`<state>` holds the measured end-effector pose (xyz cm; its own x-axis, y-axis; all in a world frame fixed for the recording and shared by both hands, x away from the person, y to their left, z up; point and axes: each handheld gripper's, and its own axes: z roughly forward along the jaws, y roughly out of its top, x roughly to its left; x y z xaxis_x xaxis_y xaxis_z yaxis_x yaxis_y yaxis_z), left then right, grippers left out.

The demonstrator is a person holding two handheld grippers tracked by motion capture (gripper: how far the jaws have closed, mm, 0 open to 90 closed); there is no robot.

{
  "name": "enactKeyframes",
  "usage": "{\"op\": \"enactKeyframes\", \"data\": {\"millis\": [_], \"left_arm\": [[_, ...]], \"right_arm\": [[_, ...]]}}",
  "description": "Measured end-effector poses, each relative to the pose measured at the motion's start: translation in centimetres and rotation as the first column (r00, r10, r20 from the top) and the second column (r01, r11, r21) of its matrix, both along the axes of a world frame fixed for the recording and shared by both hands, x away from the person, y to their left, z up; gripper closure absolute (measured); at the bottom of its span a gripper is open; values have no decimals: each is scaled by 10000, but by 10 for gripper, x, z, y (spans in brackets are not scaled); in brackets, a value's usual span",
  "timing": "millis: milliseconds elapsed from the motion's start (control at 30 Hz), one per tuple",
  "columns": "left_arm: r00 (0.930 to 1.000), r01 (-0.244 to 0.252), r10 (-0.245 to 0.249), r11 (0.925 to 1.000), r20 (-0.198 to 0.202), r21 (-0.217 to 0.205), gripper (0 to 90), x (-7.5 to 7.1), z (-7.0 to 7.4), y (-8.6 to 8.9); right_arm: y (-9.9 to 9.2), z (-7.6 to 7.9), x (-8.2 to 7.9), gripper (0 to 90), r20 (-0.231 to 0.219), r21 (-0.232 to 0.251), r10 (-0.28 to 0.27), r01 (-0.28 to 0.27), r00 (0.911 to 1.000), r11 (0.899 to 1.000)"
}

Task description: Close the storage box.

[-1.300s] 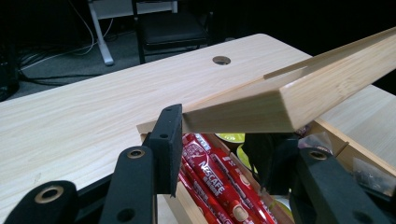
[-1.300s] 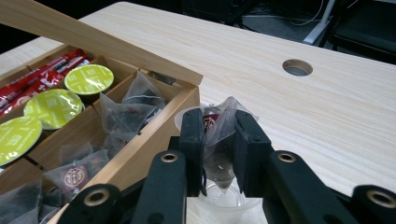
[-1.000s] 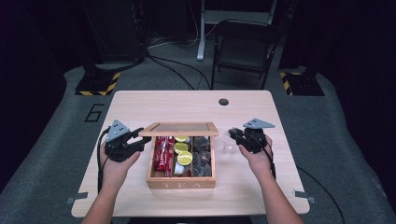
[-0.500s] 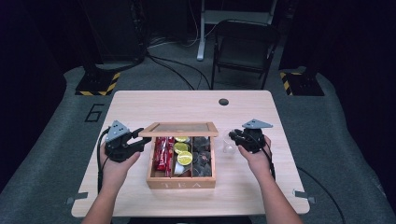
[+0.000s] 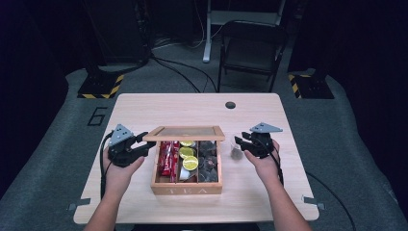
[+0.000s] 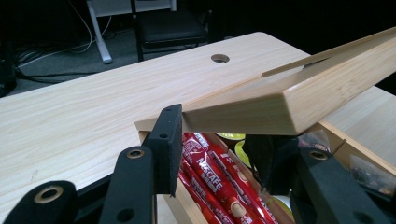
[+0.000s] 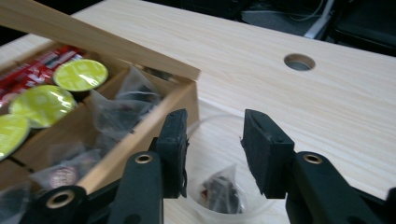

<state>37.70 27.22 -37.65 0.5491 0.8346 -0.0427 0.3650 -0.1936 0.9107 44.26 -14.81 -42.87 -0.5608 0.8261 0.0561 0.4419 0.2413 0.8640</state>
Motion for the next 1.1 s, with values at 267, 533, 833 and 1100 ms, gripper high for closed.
{"op": "enactKeyframes", "data": {"millis": [267, 533, 833, 1100], "left_arm": [[10000, 67, -67, 10000, 63, -22, 566, -1, 2, 1], [9999, 102, -102, 9999, 16, -3, 560, -2, 3, 0], [9999, 143, -143, 9999, 54, -34, 552, -5, 6, 0], [9999, 83, -83, 10000, 80, -4, 555, -6, 10, 0]], "right_arm": [[21, 27, -22, 594, 670, 157, 1376, -1389, 9882, 9902], [46, 41, -44, 531, 1197, -51, 1988, -1996, 9727, 9799], [49, 59, -53, 545, 1908, 89, 2199, -2257, 9567, 9742], [48, 63, -55, 563, 1857, 94, 2185, -2240, 9580, 9745]]}}
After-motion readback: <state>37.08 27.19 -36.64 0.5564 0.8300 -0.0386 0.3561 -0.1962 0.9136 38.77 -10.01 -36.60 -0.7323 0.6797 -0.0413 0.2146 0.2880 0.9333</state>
